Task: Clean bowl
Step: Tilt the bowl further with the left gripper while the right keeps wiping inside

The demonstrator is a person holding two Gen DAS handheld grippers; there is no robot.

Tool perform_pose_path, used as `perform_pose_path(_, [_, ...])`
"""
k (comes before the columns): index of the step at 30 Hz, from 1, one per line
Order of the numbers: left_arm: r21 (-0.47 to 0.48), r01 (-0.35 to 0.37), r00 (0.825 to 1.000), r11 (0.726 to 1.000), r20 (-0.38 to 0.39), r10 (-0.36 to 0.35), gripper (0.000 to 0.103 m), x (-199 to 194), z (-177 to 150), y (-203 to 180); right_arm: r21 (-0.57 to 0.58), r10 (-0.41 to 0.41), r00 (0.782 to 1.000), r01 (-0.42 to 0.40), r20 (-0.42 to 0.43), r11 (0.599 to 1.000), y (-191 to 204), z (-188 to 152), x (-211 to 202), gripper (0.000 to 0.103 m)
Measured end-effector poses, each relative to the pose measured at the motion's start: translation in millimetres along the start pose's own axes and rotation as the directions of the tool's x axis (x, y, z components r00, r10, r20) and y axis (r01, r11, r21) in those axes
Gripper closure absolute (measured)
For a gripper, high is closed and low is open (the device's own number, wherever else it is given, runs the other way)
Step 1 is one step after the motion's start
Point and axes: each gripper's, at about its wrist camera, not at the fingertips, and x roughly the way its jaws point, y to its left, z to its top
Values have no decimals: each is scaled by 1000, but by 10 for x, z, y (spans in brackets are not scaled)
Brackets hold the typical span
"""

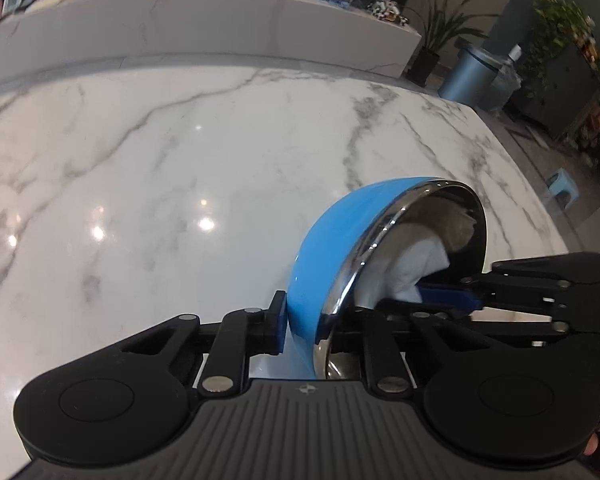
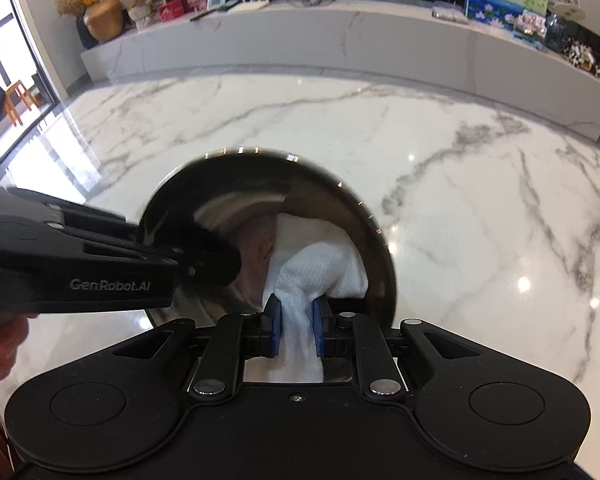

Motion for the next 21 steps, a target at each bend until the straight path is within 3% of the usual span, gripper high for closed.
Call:
perform_pose_path(6, [-38, 9, 1000, 999, -20, -9, 88, 8, -7, 63, -9, -5, 999, 5, 52, 1000, 25, 69, -73, 89])
perform_pose_path(15, [-61, 35, 996, 998, -81, -40, 88, -68, -76, 80, -69, -3, 999, 7, 50, 998, 163, 97, -160, 89])
perform_pose_path(21, [-89, 86, 988, 992, -121, -97, 88, -157, -206, 13, -108, 15, 998, -9, 54, 994, 272, 41, -384, 89])
